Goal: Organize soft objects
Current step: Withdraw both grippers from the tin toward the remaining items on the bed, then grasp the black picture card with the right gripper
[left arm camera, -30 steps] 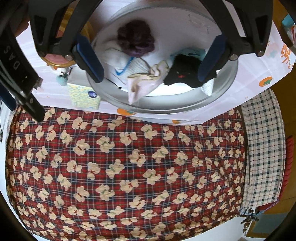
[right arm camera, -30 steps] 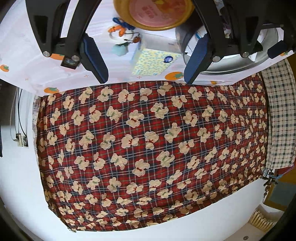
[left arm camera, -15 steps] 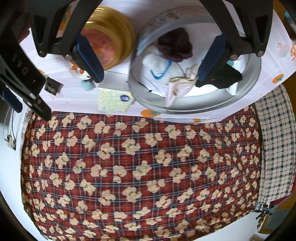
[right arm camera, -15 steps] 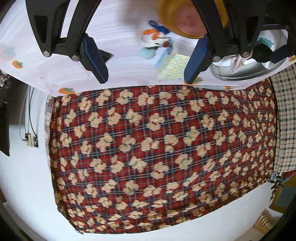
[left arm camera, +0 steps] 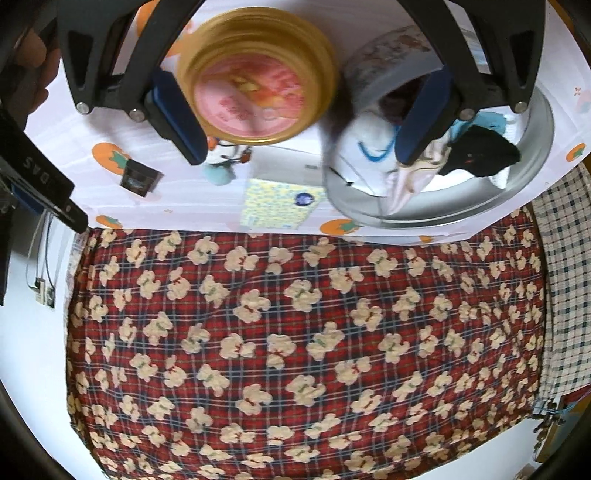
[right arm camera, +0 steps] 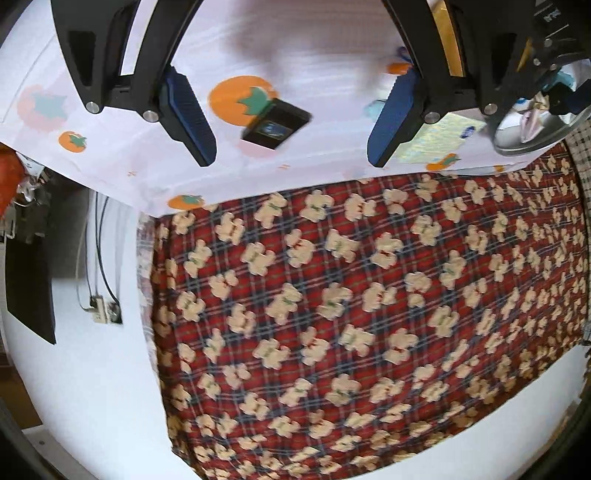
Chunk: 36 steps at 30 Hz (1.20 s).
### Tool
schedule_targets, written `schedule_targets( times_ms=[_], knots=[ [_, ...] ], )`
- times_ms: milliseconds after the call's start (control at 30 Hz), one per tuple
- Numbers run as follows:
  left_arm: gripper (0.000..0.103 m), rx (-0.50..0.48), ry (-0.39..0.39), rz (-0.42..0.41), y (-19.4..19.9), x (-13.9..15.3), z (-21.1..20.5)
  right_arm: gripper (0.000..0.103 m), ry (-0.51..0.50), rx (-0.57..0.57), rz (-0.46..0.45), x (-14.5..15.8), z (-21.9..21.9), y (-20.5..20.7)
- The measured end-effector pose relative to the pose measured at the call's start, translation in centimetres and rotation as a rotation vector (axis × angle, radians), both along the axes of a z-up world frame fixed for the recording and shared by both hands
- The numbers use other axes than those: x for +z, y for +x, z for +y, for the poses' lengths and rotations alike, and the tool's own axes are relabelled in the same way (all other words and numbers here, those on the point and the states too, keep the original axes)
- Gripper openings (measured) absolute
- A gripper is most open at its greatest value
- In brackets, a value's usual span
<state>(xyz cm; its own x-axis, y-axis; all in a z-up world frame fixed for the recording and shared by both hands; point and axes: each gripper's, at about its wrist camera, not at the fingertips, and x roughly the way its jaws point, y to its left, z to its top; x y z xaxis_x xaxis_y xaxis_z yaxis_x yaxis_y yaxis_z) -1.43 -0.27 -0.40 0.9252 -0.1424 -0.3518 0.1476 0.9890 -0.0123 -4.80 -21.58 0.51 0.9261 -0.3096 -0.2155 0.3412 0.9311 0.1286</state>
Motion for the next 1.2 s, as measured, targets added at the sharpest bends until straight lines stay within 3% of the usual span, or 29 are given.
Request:
schedule_targets(
  times_ms=[233,500,733,967,1000,1133,1200],
  knots=[
    [0.102,-0.06,0.008,0.015,-0.1,0.0,-2.5,0.086,0.018,-0.038,0.072,-0.5,-3.4,1.1],
    [0.102,-0.078,0.018,0.04,0.2,-0.1,-4.0,0.086,0.114,0.02,0.262,-2.3,-6.5,6.0],
    [0.102,-0.071,0.012,0.101,1.4,-0.7,-4.5,0.085,0.206,0.057,0.393,-4.3,-7.0,10.6],
    [0.102,-0.082,-0.022,0.144,2.1,-1.0,-4.2,0.085,0.189,0.078,0.501,-5.5,-5.8,14.8],
    [0.102,-0.079,-0.041,0.141,2.1,-0.9,-3.9,0.084,0.184,0.082,0.515,-5.6,-5.6,15.4],
    [0.102,-0.06,-0.057,0.143,2.7,-0.4,-3.4,0.059,0.141,0.086,0.567,-6.1,-4.9,16.6],
    [0.102,-0.057,-0.061,0.14,3.1,0.0,-3.3,0.054,0.132,0.09,0.569,-6.0,-4.7,16.7]
  ],
)
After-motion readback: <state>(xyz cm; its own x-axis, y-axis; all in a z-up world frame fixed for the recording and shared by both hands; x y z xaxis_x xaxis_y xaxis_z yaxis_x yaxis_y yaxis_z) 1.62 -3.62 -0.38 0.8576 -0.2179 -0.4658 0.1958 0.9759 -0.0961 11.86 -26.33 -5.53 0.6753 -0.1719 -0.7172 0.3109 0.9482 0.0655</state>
